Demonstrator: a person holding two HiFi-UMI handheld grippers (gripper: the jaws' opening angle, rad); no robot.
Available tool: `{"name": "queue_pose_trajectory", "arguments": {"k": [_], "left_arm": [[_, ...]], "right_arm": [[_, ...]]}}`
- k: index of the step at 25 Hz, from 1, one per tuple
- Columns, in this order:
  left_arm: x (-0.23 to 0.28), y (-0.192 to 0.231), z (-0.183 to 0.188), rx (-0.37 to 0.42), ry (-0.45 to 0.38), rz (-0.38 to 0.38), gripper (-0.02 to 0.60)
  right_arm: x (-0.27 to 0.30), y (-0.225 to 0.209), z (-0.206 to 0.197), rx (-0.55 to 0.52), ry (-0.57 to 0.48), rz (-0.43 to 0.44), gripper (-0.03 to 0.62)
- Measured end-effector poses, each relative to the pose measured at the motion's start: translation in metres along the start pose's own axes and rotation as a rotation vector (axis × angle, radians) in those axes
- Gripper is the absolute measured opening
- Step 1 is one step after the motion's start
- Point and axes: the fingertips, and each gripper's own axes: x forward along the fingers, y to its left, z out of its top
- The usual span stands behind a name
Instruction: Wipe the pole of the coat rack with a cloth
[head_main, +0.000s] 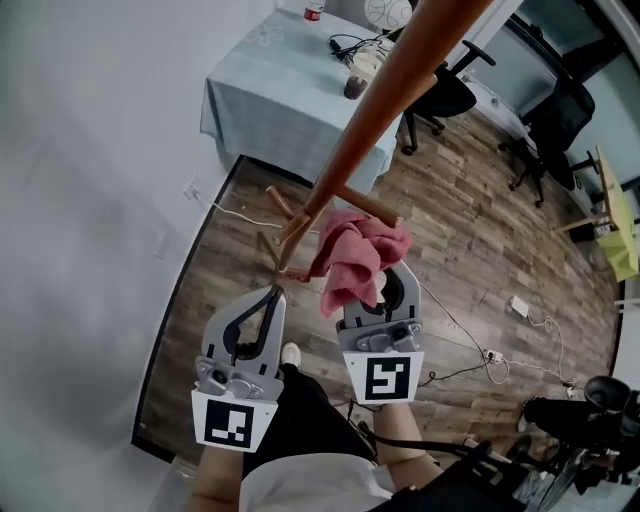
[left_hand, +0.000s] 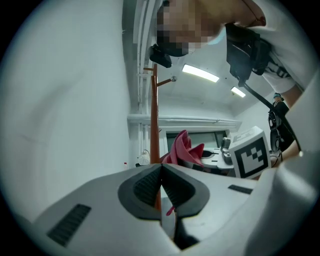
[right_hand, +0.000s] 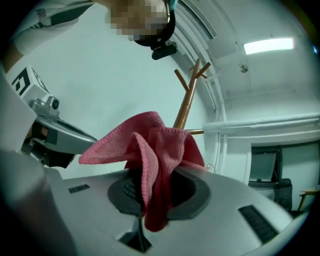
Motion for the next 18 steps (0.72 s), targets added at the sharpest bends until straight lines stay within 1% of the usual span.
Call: {"name": "queue_pose_trajectory", "arguments": {"k": [4, 7, 13, 15, 18], "left_arm": [[0.005, 0.007, -0.014, -0.03, 0.004, 0.0, 0.014], [0.007, 0.008, -0.02, -0.045, -0.01, -0.003, 0.014], [0.006, 0.01, -0.043, -0.122, -0.009, -0.009, 0.014], [0.007, 0.01, -0.048, -0.132, -0.003, -0.009, 0.014], [0.007, 0.009, -0.056, -0.124, 0.007, -0.018, 0.014]], "right_arm": [[0.004, 0.001, -0.01, -0.06, -0.008, -0.03, 0.083], [0.005, 0.0, -0.015, -0.091, -0.012, -0.043, 0.083], [0.011, 0.005, -0.036, -0.093, 0.011, -0.038, 0.084], [0.012, 0.006, -0.044, -0.091, 0.024, -0.038, 0.084], [0.013, 0.01, -0.055, -0.094, 0.036, -0.028, 0.084]]}}
